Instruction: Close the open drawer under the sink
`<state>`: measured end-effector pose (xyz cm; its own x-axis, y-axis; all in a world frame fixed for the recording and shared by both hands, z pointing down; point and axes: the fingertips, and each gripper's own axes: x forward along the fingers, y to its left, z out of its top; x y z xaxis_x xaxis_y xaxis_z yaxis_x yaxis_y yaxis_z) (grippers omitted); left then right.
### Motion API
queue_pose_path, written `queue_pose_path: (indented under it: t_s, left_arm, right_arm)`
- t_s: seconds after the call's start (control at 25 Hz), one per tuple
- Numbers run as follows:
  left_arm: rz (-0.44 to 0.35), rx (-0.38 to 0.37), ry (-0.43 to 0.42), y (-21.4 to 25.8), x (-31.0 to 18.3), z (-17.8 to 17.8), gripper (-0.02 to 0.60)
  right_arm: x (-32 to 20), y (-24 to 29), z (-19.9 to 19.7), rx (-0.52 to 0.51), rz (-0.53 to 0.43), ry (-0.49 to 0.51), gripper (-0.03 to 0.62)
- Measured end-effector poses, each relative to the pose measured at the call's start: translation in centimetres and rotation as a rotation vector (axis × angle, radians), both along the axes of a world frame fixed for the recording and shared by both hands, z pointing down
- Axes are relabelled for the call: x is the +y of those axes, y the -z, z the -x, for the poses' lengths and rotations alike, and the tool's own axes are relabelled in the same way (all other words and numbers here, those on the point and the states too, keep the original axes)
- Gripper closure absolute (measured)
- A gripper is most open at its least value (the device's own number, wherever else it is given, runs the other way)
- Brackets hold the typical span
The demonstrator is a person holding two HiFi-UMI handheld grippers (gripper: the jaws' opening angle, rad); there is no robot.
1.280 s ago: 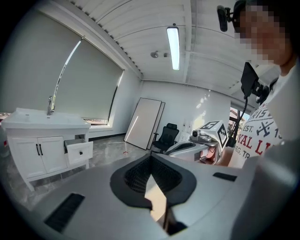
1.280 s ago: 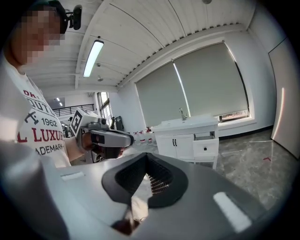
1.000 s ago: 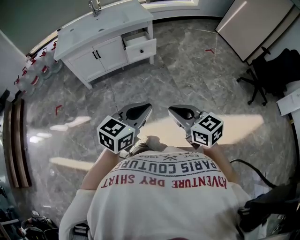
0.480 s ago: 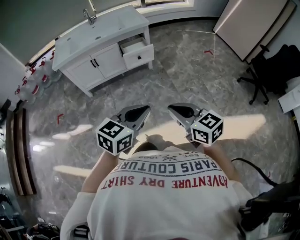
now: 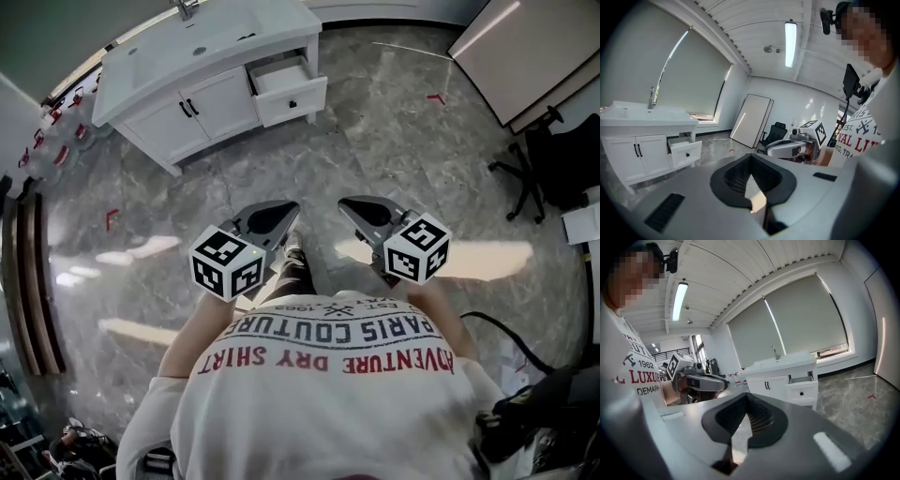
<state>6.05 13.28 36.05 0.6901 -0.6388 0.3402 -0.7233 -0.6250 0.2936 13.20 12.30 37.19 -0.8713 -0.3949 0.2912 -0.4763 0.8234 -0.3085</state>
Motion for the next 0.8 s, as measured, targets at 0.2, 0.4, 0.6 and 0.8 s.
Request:
queue_pose_path:
  t_s: [0.2, 0.4, 0.6, 0.8]
  left_arm:
    - [0.033, 0.018, 0.023, -1.0, -10.9, 4.9, 0.581]
    - [0.040, 0.020, 0.024, -1.3, -22.9, 10.6, 0.581]
    - [0.013, 0.018, 0.033, -0.7, -31.2, 14.7, 0.581]
    - [0.024, 0.021, 0.038, -0.9, -34.1, 16.2, 0.581]
  right_arm:
    - [-11.0, -1.6, 4.6, 0.038, 0.037, 0.007, 0.592]
    - [-23.4, -1.5, 10.3, 0.070, 0.026, 0.004, 0.592]
    - [-32.1, -0.3, 14.3, 0.051, 0.002, -0.024, 0.592]
    - [-34.8, -0.4, 15.8, 0.068, -0.007, -0.017, 0.592]
